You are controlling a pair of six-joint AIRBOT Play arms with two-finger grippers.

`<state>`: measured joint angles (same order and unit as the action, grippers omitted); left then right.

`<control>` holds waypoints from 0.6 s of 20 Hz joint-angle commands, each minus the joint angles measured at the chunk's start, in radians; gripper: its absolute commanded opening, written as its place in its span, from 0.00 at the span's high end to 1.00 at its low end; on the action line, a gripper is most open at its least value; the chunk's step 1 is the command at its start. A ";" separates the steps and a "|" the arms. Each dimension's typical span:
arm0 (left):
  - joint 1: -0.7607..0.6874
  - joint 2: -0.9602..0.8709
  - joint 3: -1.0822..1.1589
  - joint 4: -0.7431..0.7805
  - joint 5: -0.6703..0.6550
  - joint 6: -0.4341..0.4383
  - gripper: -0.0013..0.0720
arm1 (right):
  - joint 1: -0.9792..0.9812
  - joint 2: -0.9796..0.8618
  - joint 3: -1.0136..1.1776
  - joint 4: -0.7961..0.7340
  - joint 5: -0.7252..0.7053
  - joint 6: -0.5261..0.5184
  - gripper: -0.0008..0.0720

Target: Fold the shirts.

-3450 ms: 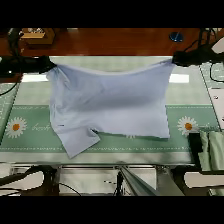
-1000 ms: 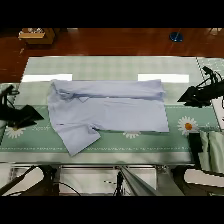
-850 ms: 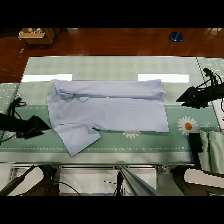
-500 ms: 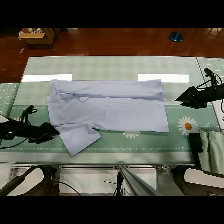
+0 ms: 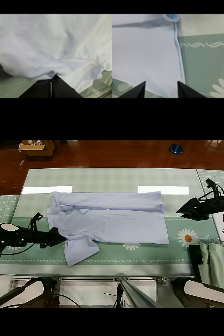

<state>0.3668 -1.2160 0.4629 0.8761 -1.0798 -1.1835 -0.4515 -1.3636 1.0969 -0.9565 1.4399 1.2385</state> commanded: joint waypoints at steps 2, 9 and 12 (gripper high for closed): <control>0.017 -0.008 -0.002 0.017 -0.063 0.033 0.96 | -0.010 0.017 -0.023 -0.146 0.047 0.039 0.33; 0.051 -0.004 -0.001 0.013 -0.134 0.098 0.96 | -0.043 0.017 -0.335 -0.119 -0.007 0.035 0.26; 0.051 -0.004 -0.001 0.013 -0.144 0.099 0.96 | -0.043 0.017 -0.424 -0.079 -0.109 0.039 0.26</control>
<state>0.4152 -1.2209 0.4606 0.9043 -1.1938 -1.0943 -0.4931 -1.3472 0.7643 -1.0683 1.4147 1.2755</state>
